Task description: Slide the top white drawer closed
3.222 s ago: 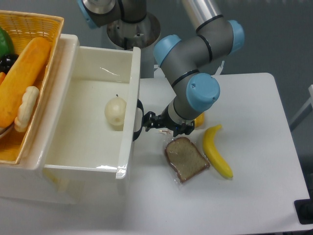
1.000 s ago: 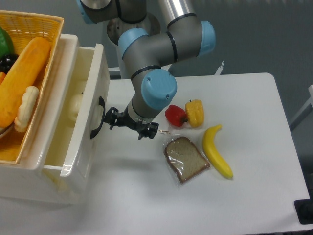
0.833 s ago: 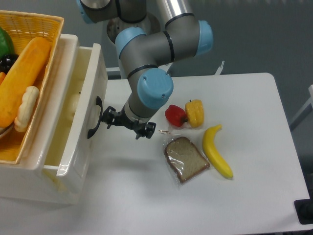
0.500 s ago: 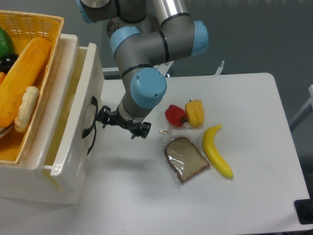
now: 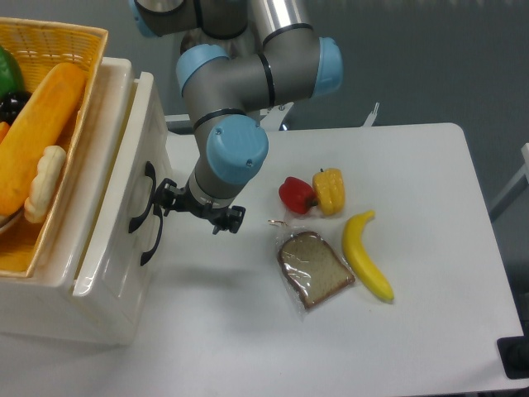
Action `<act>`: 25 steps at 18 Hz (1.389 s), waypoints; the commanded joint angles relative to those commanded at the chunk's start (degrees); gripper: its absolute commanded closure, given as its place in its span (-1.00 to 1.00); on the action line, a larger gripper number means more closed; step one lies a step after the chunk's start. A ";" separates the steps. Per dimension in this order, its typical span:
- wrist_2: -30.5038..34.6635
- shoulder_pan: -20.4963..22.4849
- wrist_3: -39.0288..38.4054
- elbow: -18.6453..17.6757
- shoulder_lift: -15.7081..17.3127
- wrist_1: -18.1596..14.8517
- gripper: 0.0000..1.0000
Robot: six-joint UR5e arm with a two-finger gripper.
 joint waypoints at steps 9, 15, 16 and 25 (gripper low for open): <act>0.35 0.08 0.61 0.44 0.00 -0.09 -1.00; 1.49 5.00 5.26 3.16 0.97 0.18 -1.00; 3.58 5.62 6.49 3.25 0.97 0.35 -1.00; 10.27 13.96 20.45 5.19 1.49 2.02 -1.00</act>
